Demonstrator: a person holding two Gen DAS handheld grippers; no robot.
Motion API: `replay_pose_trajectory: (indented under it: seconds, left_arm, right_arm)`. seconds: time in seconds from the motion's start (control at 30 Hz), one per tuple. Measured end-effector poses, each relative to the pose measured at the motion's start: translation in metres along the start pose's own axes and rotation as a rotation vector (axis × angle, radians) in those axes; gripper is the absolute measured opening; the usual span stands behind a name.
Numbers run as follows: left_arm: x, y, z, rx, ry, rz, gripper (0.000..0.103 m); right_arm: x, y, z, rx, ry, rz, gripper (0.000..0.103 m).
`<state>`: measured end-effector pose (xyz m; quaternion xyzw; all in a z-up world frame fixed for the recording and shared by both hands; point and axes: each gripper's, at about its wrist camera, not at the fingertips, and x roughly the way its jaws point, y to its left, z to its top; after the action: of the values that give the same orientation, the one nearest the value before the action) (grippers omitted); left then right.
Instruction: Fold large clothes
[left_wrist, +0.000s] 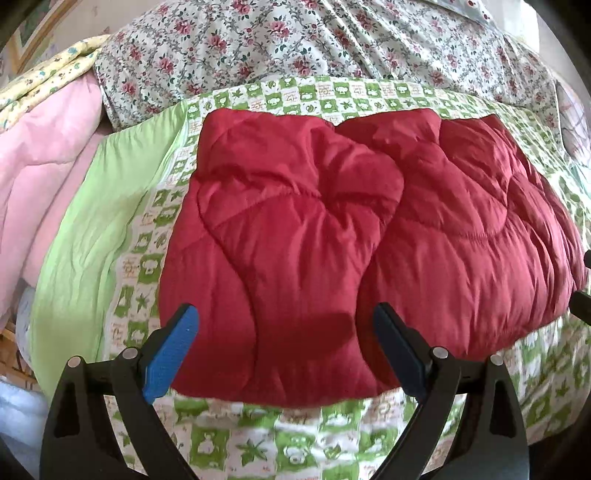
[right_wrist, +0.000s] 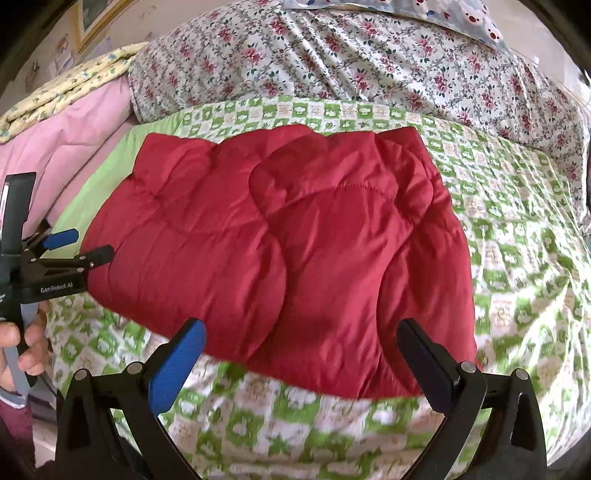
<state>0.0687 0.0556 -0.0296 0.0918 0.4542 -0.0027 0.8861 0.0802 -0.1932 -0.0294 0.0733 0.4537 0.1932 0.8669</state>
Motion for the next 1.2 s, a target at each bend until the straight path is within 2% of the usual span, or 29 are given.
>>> replay_pose_trajectory:
  seconds: [0.33, 0.53, 0.7, 0.93, 1.2]
  left_arm:
    - [-0.017, 0.0, -0.033, 0.006, 0.024, 0.011, 0.096]
    - [-0.039, -0.006, -0.045, 0.04, -0.005, 0.028, 0.096]
    - [-0.06, -0.003, -0.048, 0.049, -0.035, 0.013, 0.096]
    - [-0.073, 0.0, -0.035, 0.052, -0.045, -0.001, 0.096]
    - [-0.068, -0.003, -0.028, 0.046, -0.038, 0.007, 0.096]
  right_arm:
    - [-0.015, 0.015, -0.029, -0.024, 0.019, 0.01, 0.103]
    - [-0.022, 0.023, -0.039, -0.056, 0.036, 0.013, 0.103]
    - [-0.037, 0.029, -0.032, -0.086, 0.028, 0.008, 0.103]
    - [-0.06, 0.04, -0.015, -0.141, -0.004, 0.016, 0.103]
    - [-0.051, 0.04, -0.007, -0.128, 0.013, 0.024, 0.103]
